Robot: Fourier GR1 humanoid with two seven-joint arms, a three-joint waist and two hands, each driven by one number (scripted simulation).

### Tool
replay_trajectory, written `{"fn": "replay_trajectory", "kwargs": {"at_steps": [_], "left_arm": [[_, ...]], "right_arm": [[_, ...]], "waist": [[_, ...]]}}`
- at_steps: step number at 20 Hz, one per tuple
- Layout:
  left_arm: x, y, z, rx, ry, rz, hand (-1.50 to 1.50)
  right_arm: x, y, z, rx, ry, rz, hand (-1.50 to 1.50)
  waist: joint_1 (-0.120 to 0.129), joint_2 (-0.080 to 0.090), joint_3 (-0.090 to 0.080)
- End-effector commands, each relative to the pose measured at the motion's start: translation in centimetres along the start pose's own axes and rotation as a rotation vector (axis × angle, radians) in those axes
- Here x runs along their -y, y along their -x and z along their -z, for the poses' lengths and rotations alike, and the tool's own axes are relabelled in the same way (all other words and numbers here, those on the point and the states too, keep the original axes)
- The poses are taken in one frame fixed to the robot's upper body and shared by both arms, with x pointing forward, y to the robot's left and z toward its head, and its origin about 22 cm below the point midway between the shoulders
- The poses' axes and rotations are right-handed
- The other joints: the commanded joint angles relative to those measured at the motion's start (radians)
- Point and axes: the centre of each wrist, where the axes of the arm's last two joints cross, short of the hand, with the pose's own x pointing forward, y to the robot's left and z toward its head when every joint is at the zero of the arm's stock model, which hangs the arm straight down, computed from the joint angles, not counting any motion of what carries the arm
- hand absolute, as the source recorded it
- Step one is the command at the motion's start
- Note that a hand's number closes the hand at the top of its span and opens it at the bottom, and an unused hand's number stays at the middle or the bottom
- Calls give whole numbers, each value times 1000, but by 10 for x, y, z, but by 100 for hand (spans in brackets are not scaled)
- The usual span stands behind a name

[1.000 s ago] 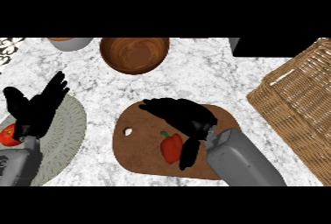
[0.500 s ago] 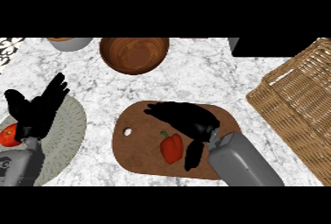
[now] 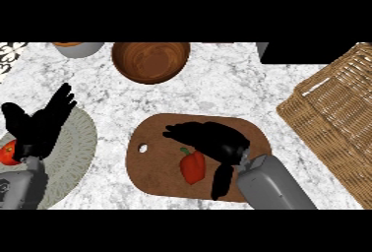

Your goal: Pick the bell pepper from the cutting board and place it in the basket

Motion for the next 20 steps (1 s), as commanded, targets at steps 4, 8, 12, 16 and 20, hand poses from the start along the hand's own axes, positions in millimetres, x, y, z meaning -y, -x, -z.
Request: {"fn": "replay_trajectory", "kwargs": {"at_steps": [4, 8, 12, 16, 20], "left_arm": [[-11, -24, 6, 6, 0, 8, 0], [0, 11, -1, -26, 22, -23, 0], [4, 8, -7, -2, 4, 17, 0], [19, 25, -6, -7, 4, 0, 0], [0, -3, -9, -8, 10, 13, 0]], "right_arm": [[-15, -4, 0, -34, 10, -52, -150], [-21, 15, 13, -52, 27, -88, -150], [-36, 15, 8, -71, 3, -119, -150], [-49, 8, 22, -34, -86, -233, 150], [-46, 11, 39, -46, -54, -227, 150]], "waist": [[0, 0, 0], [3, 1, 0], [1, 0, 0], [3, 1, 0], [6, 1, 0]]}}
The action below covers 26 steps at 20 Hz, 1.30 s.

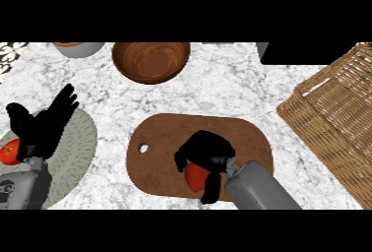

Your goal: Pick the bell pepper from the cutting board and place it in the basket

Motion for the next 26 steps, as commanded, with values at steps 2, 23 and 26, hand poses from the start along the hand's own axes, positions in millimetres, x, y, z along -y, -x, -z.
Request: {"fn": "replay_trajectory", "kwargs": {"at_steps": [2, 23, 26], "left_arm": [[-5, -2, 0, 5, -1, -8, 0], [9, -12, 11, 36, 42, 2, 0], [7, 1, 9, -2, 44, 13, 0]], "right_arm": [[-15, -11, 12, 11, -12, -36, 150], [47, -30, 2, -895, 1100, 643, 150], [74, -60, 9, -821, 1255, 547, 150]], "waist": [[1, 3, 2], [49, 4, 3], [31, -2, -1]]}}
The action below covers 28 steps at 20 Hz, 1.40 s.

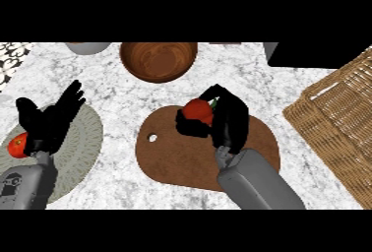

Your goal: Pick the bell pepper from the cutting board and place it in the basket

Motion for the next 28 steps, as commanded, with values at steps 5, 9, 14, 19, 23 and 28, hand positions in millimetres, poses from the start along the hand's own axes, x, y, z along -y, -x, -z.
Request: {"fn": "replay_trajectory", "kwargs": {"at_steps": [5, 9, 14, 19, 23, 28], "left_arm": [[-2, 5, -1, -2, -20, -7, 0], [-5, 4, 3, -29, -38, -7, 0], [-6, -1, -5, -12, -30, -9, 0], [-9, -2, -2, -23, -46, -1, 0], [-3, 4, -12, -11, -32, -9, 0], [-16, 12, -10, -14, -45, -8, 0]], "right_arm": [[20, -83, -12, 28, 288, 101, 150], [31, -94, -6, -35, 368, 39, 150], [62, -123, 13, -71, 462, -14, 150], [83, -145, 26, -102, 544, -40, 150], [110, -153, 49, -121, 615, -18, 150], [149, -136, 81, -205, 696, -153, 150]], "waist": [[-16, -8, -3], [-33, -7, -2], [-35, -9, -1], [-39, -5, -2], [-32, -4, -1], [-55, -6, -1]]}}
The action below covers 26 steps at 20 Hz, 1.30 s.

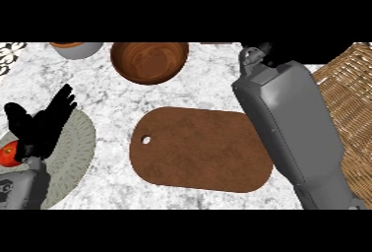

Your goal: Pick the bell pepper from the cutting board and place it in the basket

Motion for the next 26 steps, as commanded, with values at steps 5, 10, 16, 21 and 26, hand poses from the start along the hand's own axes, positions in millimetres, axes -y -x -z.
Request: {"fn": "replay_trajectory", "kwargs": {"at_steps": [5, 10, 16, 21, 26], "left_arm": [[-9, 5, -7, 4, -1, 8, 0], [-1, 6, -5, -4, 3, 3, 0], [1, 7, 1, 12, -13, 14, 0], [7, 3, -4, 8, 6, 4, 0], [3, 4, 3, -5, -11, 1, 0]], "right_arm": [[6, 43, 44, -262, 94, -212, 150], [20, 91, 74, -284, 110, -218, 150], [43, 140, 53, -290, 91, -252, 150], [52, 185, 58, -298, 107, -185, 150], [56, 215, 72, -393, 321, -218, 150]], "waist": [[-5, -1, 1], [-3, 4, 2], [-9, 4, 1], [3, 5, 2], [-9, 9, 2]]}}
